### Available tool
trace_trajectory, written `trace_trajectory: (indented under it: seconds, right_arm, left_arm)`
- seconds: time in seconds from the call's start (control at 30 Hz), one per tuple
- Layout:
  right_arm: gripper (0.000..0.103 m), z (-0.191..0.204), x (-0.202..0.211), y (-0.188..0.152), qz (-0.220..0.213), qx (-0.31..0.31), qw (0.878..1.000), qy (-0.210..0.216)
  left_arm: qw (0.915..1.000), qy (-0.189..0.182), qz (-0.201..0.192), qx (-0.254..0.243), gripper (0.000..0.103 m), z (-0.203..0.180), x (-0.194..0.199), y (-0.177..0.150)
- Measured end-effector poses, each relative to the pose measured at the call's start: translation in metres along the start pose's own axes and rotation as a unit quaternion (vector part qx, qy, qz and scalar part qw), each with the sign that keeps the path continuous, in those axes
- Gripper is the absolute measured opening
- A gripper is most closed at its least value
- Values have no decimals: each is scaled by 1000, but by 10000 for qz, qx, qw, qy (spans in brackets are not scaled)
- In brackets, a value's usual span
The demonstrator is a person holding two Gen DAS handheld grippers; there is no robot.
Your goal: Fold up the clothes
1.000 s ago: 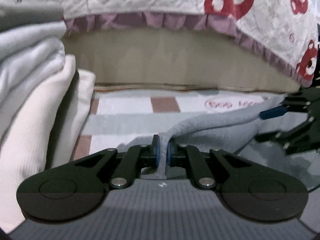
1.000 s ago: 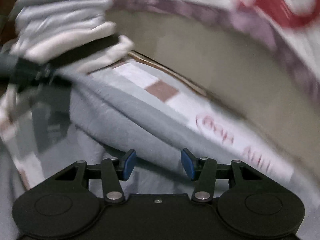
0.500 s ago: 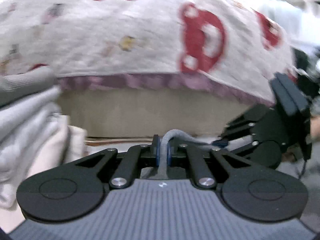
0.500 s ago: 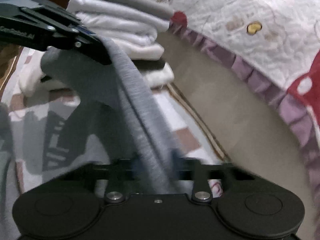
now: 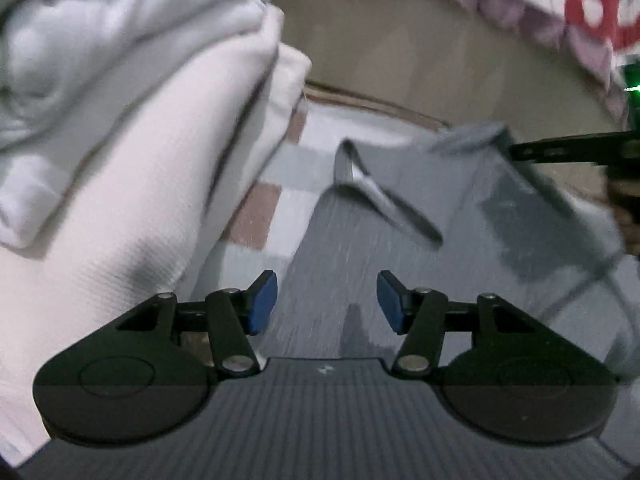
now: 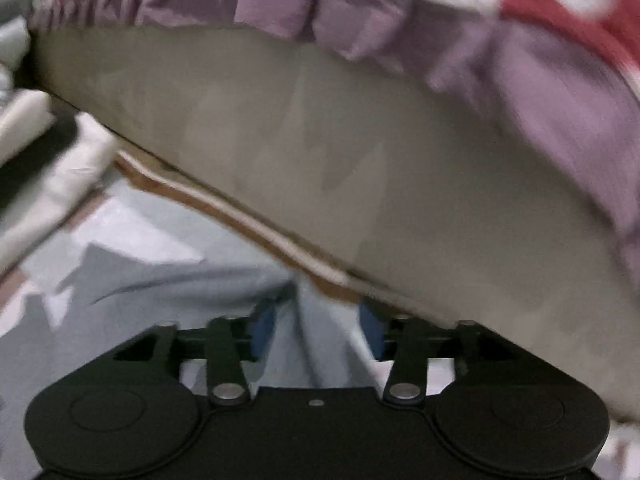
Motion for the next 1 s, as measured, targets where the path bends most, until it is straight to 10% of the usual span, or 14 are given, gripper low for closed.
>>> trace_trajectory:
  seconds: [0.2, 0.57, 0.77, 1.0]
  right_arm:
    - [57, -53, 69, -89, -17, -849, 9963, -143]
    - [58, -130, 178, -296, 316, -2642, 9638, 182]
    - [58, -130, 177, -373, 304, -3435, 9371, 534]
    - [58, -110, 167, -362, 286, -1838, 9817, 402]
  left_arm:
    - [9975, 351, 610, -9, 70, 1, -25, -19]
    - [9738, -292, 1111, 1962, 75, 18, -28, -33]
    - [9851, 100, 700, 1568, 77, -1, -26, -45]
    - [9959, 111, -74, 891, 100, -23, -36, -59]
Point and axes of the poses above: each gripper's, at about its wrist camera, not at the fingertips, and x roughly against the way its jaws point, z to its left, y to its top, the point moved 4 cm from there along -x, roughly the way its jaws point, and after that the axes turned 13 degrees about x, right-handed, at the moved point
